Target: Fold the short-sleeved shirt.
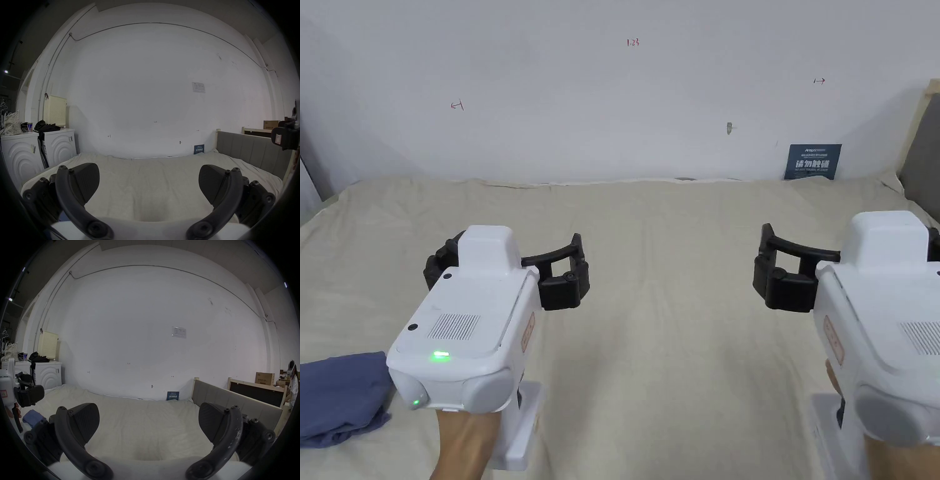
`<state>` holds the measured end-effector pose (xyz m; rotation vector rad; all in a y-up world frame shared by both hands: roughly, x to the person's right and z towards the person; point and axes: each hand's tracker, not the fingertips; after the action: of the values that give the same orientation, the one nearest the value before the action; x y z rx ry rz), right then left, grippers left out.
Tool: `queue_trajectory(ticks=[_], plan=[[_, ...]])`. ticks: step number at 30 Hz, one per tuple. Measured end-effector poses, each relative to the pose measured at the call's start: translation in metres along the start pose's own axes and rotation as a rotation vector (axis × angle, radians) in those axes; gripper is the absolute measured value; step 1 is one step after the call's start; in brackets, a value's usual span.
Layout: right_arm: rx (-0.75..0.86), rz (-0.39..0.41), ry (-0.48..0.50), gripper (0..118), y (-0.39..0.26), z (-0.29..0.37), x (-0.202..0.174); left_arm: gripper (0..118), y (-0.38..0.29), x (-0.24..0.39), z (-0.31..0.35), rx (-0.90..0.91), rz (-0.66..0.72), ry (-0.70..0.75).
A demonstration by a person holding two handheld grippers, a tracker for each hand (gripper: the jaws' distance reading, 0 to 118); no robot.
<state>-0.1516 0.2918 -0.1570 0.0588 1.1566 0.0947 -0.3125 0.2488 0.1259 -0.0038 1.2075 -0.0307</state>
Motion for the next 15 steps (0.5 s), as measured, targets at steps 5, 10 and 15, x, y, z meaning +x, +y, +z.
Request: queue_trajectory(ticks=[5,10,15], plan=[[-0.008,-0.007,0.004,118,0.0001,-0.0009,-0.0001,118,0.0014,0.0011,0.0051,0.013,-0.005,0.011],[-0.005,0.002,-0.002,118,0.0008,-0.0010,-0.0011,118,0.0030,0.0011,0.0090,0.023,-0.002,0.022],[-0.005,0.000,-0.001,118,0.0008,-0.0009,-0.0017,118,0.0041,0.0002,0.0118,0.023,0.003,0.018]])
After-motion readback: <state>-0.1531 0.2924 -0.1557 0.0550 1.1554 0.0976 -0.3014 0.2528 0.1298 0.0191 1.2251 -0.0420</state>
